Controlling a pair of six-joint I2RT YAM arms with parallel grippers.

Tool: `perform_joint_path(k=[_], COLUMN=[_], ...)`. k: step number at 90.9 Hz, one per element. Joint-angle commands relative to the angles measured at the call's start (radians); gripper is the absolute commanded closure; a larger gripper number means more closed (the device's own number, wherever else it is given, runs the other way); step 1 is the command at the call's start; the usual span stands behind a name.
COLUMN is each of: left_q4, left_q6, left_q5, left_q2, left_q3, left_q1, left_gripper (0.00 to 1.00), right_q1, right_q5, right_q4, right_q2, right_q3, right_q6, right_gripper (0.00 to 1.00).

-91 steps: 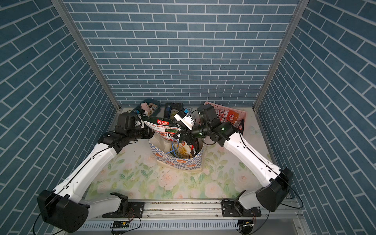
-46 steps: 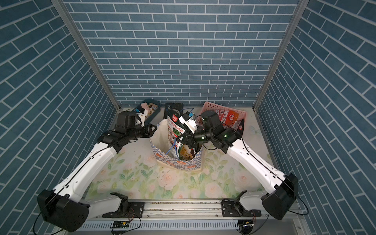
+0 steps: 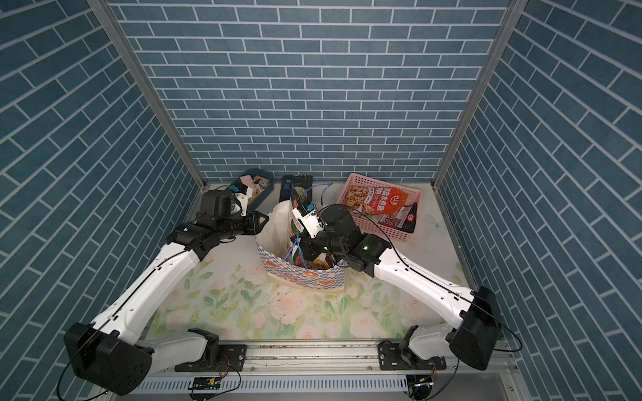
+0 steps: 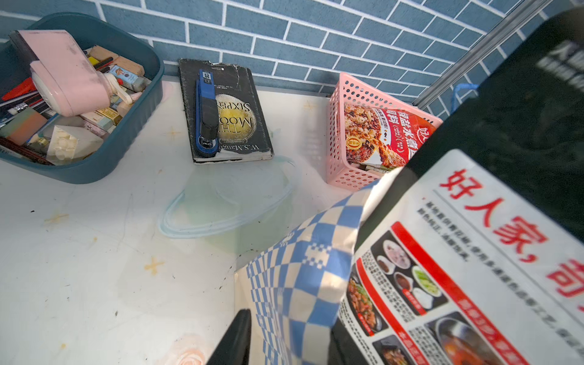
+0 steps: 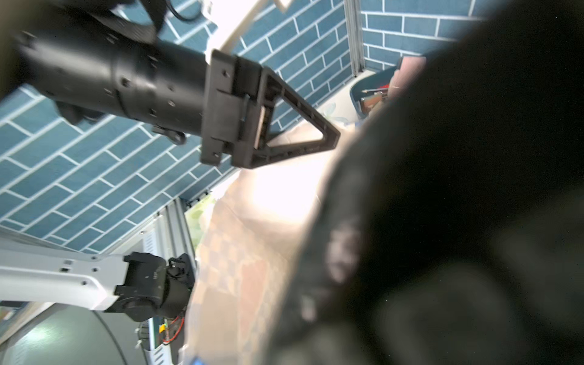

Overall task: Place the condiment packets inside the bag
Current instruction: Place the condiment packet in the paper bag, then pick up the condiment packet from the storage box.

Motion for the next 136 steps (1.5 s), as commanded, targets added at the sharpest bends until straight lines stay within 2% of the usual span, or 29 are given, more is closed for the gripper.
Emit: perform_joint_path(k=[1,17,26,33,43,53,60,71,79,85,98,109,119,136], left_q4=[-0.011,-0.011,-0.009,-0.007,-0.008,-0.008,-0.006,-0.005,-0.004,-0.001,0.004,0.007,0.009,0.010], left_q6=[-0.002,-0.001,-0.002,-0.001,-0.001,0.001,0.001,0.003,0.003,0.002,-0.002,0.000,0.001,0.001], left_q5=[-0.001,-0.001,0.000,0.002,0.010,0.022,0.025,0.025,0.027,0.030,0.033,0.031,0.028,0.029], left_q2=[0.012,0.014,0.015,0.015,0.015,0.018,0.016,0.013,0.014,0.012,0.009,0.009,0.010,0.019], left_q3=[0.016,0.021,0.022,0.021,0.020,0.017,0.014,0.012,0.009,0.005,-0.004,-0.008,-0.015,-0.016], left_q1=[-0.002,-0.001,-0.002,-0.002,-0.002,-0.002,-0.002,-0.002,-0.002,-0.002,-0.002,-0.001,-0.002,-0.002], left_gripper=[0.60,0.60,0.60,0.60,0.60,0.60,0.60,0.60,0.60,0.60,0.60,0.60,0.60,0.60], right_q1=[0.016,0.008,-0.021,-0.077,-0.244,-0.471,-0.655,-0.909,-1.018,-1.082,-1.107,-1.109,-1.108,-1.102], right_q5=[0.087,0.126,0.129,0.127,0.126,0.124,0.066,-0.037,-0.033,-0.081,-0.118,-0.156,-0.264,-0.300], right_q4=[0.024,-0.015,-0.085,-0.113,-0.183,-0.302,-0.332,-0.255,-0.205,-0.148,-0.059,-0.041,0.048,0.193], right_q2=[0.006,-0.052,-0.075,-0.103,-0.126,-0.100,-0.071,-0.024,0.041,0.095,0.202,0.285,0.344,0.451], right_q3=[0.010,0.050,0.110,0.140,0.181,0.208,0.181,0.073,0.032,0.008,0.034,0.089,0.087,0.065], right_q6=[-0.007,-0.004,-0.013,0.009,0.079,0.134,0.163,0.190,0.171,0.168,0.086,0.072,0.161,0.396], right_gripper=[0.75,0.47,0.40,0.39,0.38,0.36,0.35,0.35,0.34,0.36,0.41,0.39,0.36,0.37])
